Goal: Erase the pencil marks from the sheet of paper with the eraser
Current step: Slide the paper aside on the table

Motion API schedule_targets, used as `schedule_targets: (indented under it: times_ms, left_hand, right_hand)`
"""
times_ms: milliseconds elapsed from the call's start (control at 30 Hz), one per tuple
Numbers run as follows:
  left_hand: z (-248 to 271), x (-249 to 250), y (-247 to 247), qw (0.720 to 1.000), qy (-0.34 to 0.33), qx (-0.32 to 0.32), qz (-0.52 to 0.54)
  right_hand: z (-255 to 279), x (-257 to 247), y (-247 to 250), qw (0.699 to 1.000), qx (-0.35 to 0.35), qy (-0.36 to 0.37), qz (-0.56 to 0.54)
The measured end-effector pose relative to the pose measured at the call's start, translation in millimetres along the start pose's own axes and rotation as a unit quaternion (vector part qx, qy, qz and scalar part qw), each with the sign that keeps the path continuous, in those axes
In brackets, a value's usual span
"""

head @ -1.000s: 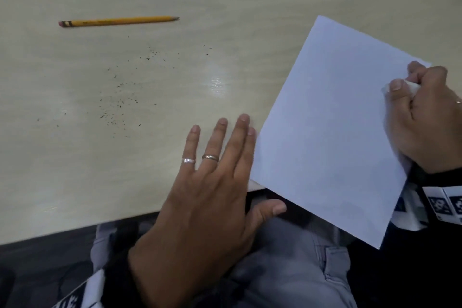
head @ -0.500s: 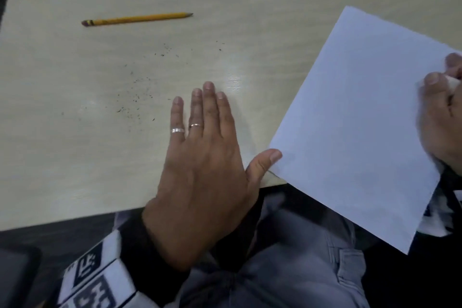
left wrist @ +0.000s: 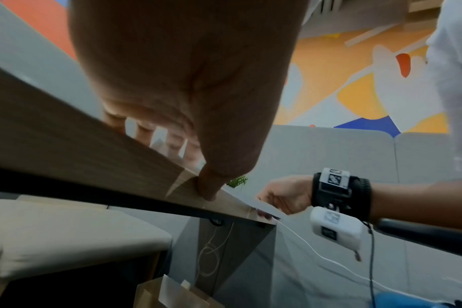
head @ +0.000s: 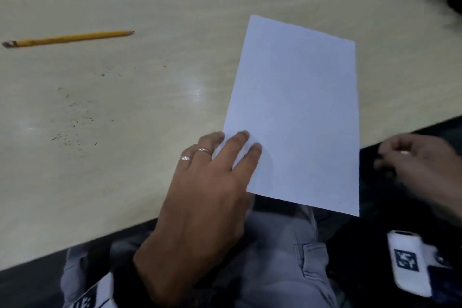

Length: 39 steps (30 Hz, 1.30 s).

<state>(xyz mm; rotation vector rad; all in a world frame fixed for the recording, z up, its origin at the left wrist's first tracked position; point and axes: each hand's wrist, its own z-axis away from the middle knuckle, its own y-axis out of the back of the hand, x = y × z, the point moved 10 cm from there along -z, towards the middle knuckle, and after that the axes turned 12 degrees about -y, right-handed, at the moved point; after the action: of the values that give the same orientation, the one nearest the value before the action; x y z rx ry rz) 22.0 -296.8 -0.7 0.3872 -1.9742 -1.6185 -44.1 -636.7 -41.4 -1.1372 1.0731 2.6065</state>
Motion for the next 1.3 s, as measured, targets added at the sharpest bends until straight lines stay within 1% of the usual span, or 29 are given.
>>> schedule_targets:
  times_ms: [67, 100, 133, 167, 200, 267, 300, 367, 400, 433, 467, 500, 533, 567, 600, 633, 667, 700, 733, 833, 900, 967, 1033, 1133, 1167, 1200, 1233, 1267, 1300]
  left_hand:
    - [-5, 3, 5, 0.999, -0.018, 0.018, 0.019]
    - [-5, 6, 6, 0.999, -0.027, 0.027, 0.031]
    - [-5, 7, 9, 0.998, -0.031, 0.036, 0.047]
    - [-6, 7, 10, 0.997, -0.033, 0.042, 0.064]
    - [-6, 6, 12, 0.995, -0.030, 0.045, 0.082]
    - [-8, 2, 19, 0.992, -0.026, 0.057, 0.113]
    - [-9, 1, 24, 0.988, -0.020, 0.062, 0.139]
    - [-8, -1, 37, 0.973, -0.001, 0.070, 0.221]
    - [-9, -3, 42, 0.953, 0.032, 0.071, 0.291]
    - [-11, -8, 44, 0.923, 0.083, 0.066, 0.370]
    - [-13, -13, 43, 0.886, 0.133, 0.069, 0.439]
    - [-18, -15, 43, 0.859, 0.169, 0.074, 0.478]
    - [-23, -16, 41, 0.842, 0.196, 0.070, 0.498]
    - [-27, -16, 36, 0.825, 0.213, 0.066, 0.519]
    - [-34, -13, 31, 0.803, 0.207, 0.071, 0.554]
    - [-40, -10, 27, 0.774, 0.202, 0.083, 0.594]
    - [-42, -9, 25, 0.737, 0.209, 0.100, 0.635]
    - [-41, -11, 25, 0.714, 0.215, 0.118, 0.656]
    - [-40, -15, 26, 0.706, 0.222, 0.135, 0.658]
    - [-35, -36, 32, 0.728, 0.242, 0.175, 0.617]
    - [-31, -47, 34, 0.735, 0.264, 0.197, 0.592]
    - [-30, -51, 35, 0.740, 0.263, 0.211, 0.582]
    - [-34, -45, 35, 0.726, 0.237, 0.193, 0.616]
    - [-40, -22, 36, 0.700, 0.182, 0.119, 0.680]
    - [-39, -23, 34, 0.703, 0.181, 0.109, 0.679]
    - [-36, -28, 32, 0.716, 0.192, 0.111, 0.662]
    - [-33, -39, 32, 0.740, 0.205, 0.127, 0.627]
    - [-29, -52, 35, 0.774, 0.219, 0.153, 0.574]
    - [-25, -63, 41, 0.817, 0.224, 0.182, 0.500]
  right_hand:
    - [17, 5, -25, 0.998, -0.047, -0.043, 0.028]
    - [33, 3, -36, 0.994, -0.081, -0.074, 0.019]
    - [39, -3, -42, 0.991, -0.101, -0.084, 0.003]
    - [52, -14, -49, 0.988, -0.136, -0.071, -0.015]
    - [60, -20, -52, 0.986, -0.157, -0.056, -0.024]
    - [77, -32, -44, 0.986, -0.149, 0.002, -0.068]
    - [83, -41, -35, 0.987, -0.125, 0.047, -0.090]
    - [100, -65, -10, 0.985, -0.039, 0.146, -0.088]
    - [111, -77, 1, 0.978, -0.008, 0.190, -0.083]
    - [118, -85, 9, 0.972, 0.017, 0.222, -0.077]
    - [125, -91, 15, 0.966, 0.037, 0.245, -0.073]
    - [128, -94, 20, 0.961, 0.044, 0.262, -0.079]
    - [131, -97, 26, 0.958, 0.056, 0.269, -0.080]
    - [132, -98, 27, 0.956, 0.057, 0.276, -0.080]
    - [134, -102, 28, 0.955, 0.055, 0.279, -0.083]
    - [134, -102, 28, 0.957, 0.050, 0.273, -0.085]
    - [134, -102, 27, 0.960, 0.042, 0.263, -0.091]
    - [134, -100, 27, 0.961, 0.032, 0.257, -0.100]
    - [136, -101, 24, 0.962, 0.020, 0.251, -0.108]
    - [135, -103, 17, 0.965, 0.000, 0.243, -0.100]
    - [134, -104, 17, 0.967, 0.004, 0.235, -0.096]
    - [132, -103, 17, 0.968, 0.000, 0.231, -0.098]
    - [132, -106, 18, 0.966, 0.010, 0.241, -0.094]
    - [132, -108, 18, 0.967, 0.027, 0.246, -0.057]
    - [131, -107, 18, 0.968, 0.030, 0.243, -0.056]
    - [130, -105, 18, 0.969, 0.031, 0.236, -0.061]
    - [127, -102, 17, 0.971, 0.031, 0.228, -0.063]
    - [124, -100, 16, 0.973, 0.030, 0.221, -0.065]
    - [119, -95, 16, 0.974, 0.033, 0.213, -0.069]
